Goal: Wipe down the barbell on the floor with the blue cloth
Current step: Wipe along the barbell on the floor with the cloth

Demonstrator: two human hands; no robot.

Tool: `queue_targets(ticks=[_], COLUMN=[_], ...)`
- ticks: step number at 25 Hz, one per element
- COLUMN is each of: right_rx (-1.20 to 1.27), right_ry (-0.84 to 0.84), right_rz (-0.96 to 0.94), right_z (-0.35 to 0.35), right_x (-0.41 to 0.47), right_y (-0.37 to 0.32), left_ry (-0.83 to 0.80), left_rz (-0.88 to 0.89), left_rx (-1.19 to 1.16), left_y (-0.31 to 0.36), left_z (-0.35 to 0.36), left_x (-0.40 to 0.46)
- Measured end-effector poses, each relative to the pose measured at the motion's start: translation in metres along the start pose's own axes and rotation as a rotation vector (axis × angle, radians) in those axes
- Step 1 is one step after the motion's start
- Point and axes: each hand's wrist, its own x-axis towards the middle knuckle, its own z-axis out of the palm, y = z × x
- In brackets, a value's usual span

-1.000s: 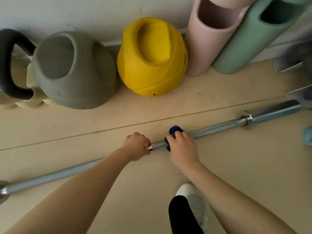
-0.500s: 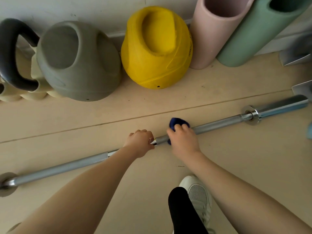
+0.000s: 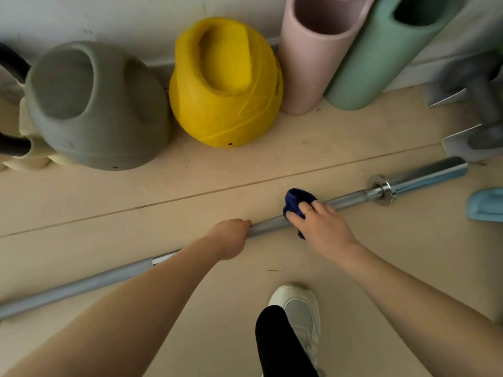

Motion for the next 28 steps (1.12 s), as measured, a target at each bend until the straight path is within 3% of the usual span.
queue_targets(ticks=[1, 4, 6, 9, 10, 13, 14, 15, 19, 20, 24, 26, 28], right_rx=[0.02, 0.07, 0.088, 0.067, 0.077, 0.145, 0.148, 0.156, 0.202, 0.183, 0.194, 0.23, 0.198], right_ry=[-0.004, -0.072, -0.087, -0.023, -0.032, -0.038, -0.055, -0.042, -0.069, -0.061, -0.026, -0.072, -0.075], right_rz=[0.082, 0.564, 0.503, 0.165, 0.198, 0.685, 0.758, 0.729, 0.224, 0.21, 0.719, 0.575, 0.284], right_z=[0.0, 0.007, 0.009, 0.015, 0.014, 0.014, 0.013, 0.012, 0.015, 0.014, 0.011, 0.011, 0.014], right_x=[0.0, -0.011, -0.018, -0.035, -0.039, -0.047, -0.047, -0.045, -0.053, -0.054, -0.054, -0.048, -0.051], right_y=[0.019, 0.05, 0.043, 0.044, 0.056, 0.082, 0.077, 0.067, 0.032, 0.042, 0.064, 0.038, 0.019], left_ry=[-0.021, -0.046, -0.051, -0.039, -0.029, 0.023, 0.04, 0.058, 0.1, 0.104, 0.145, 0.167, 0.183], left_rz=[-0.004, -0.054, -0.092, -0.168, -0.184, -0.215, -0.218, -0.221, -0.213, -0.199, -0.175, -0.18, -0.171], left_rx=[-0.004, -0.072, -0.069, -0.053, -0.022, 0.017, 0.015, 0.01, 0.05, 0.085, 0.144, 0.137, 0.127], left_y=[0.002, 0.003, 0.007, 0.018, 0.022, 0.029, 0.031, 0.032, 0.038, 0.04, 0.043, 0.046, 0.049], left_z=[0.0, -0.003, -0.006, -0.002, 0.002, 0.014, 0.016, 0.018, 0.023, 0.026, 0.035, 0.038, 0.04], left_x=[0.002, 0.004, 0.005, 0.003, 0.002, -0.002, -0.004, -0.005, -0.01, -0.01, -0.014, -0.017, -0.019])
